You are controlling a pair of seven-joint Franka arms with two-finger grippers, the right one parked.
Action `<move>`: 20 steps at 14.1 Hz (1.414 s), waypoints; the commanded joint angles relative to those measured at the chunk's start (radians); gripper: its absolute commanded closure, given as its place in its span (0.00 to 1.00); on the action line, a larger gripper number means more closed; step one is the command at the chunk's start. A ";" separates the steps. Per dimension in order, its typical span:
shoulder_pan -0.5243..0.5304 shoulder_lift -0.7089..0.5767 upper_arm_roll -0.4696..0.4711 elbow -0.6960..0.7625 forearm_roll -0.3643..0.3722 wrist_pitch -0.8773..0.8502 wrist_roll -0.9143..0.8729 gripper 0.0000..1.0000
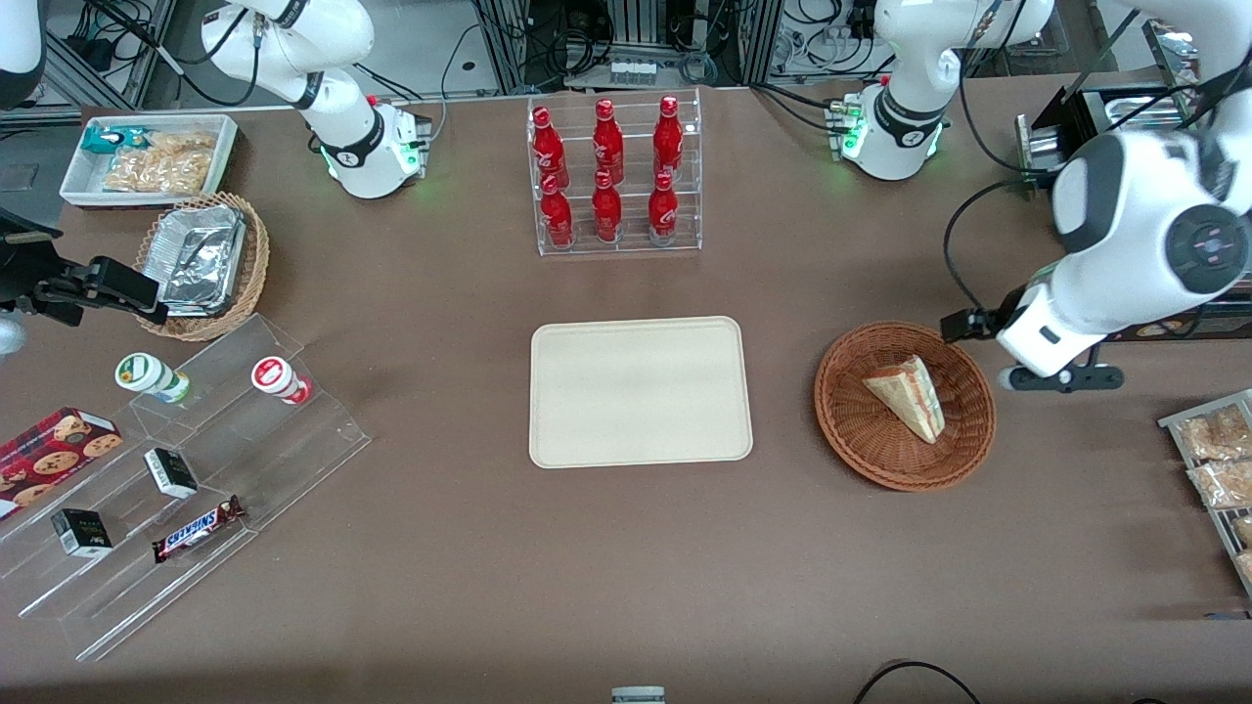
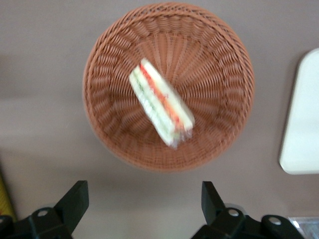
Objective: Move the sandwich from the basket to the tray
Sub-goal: 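Move the left gripper over the wrapped sandwich in the brown basket, then lower the left gripper and close it on the wrapped sandwich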
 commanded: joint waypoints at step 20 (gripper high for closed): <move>-0.091 0.104 0.007 -0.311 0.008 0.590 -0.864 0.00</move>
